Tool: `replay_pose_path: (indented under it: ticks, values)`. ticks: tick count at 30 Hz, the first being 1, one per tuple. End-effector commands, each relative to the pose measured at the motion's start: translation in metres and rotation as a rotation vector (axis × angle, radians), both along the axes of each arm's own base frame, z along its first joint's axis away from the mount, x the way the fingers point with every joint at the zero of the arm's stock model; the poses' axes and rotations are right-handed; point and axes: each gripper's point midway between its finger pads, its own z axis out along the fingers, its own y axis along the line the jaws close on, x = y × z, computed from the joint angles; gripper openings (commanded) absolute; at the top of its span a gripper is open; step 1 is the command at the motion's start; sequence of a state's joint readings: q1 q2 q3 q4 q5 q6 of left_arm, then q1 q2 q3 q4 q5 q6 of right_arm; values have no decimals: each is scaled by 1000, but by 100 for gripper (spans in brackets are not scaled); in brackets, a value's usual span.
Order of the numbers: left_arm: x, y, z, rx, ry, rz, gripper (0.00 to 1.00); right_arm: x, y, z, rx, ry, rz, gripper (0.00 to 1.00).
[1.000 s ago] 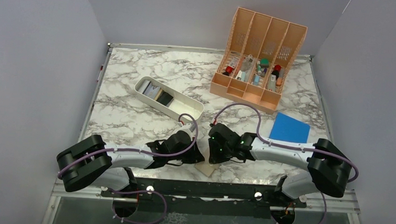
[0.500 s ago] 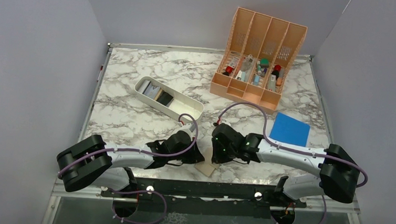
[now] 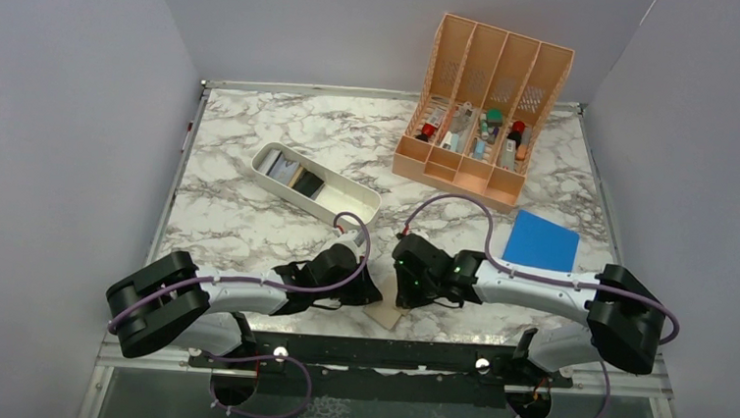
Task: Put the credit cards into the card holder
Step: Close the card holder at the center of the board.
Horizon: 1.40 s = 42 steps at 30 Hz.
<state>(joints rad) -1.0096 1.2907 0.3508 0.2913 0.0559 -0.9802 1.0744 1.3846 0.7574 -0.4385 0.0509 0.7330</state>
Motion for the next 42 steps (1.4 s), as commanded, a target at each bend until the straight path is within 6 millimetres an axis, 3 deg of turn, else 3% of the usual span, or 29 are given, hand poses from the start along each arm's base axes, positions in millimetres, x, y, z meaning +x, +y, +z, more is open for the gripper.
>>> replay_pose_path:
  ticks: [1,42]
  values:
    - [2,1,-2,4,-15,9,6,1,4,-2,5,-1,-5,19]
    - [1,-1,-3,7,-11,2,6,2,19,-10,5,7,23,14]
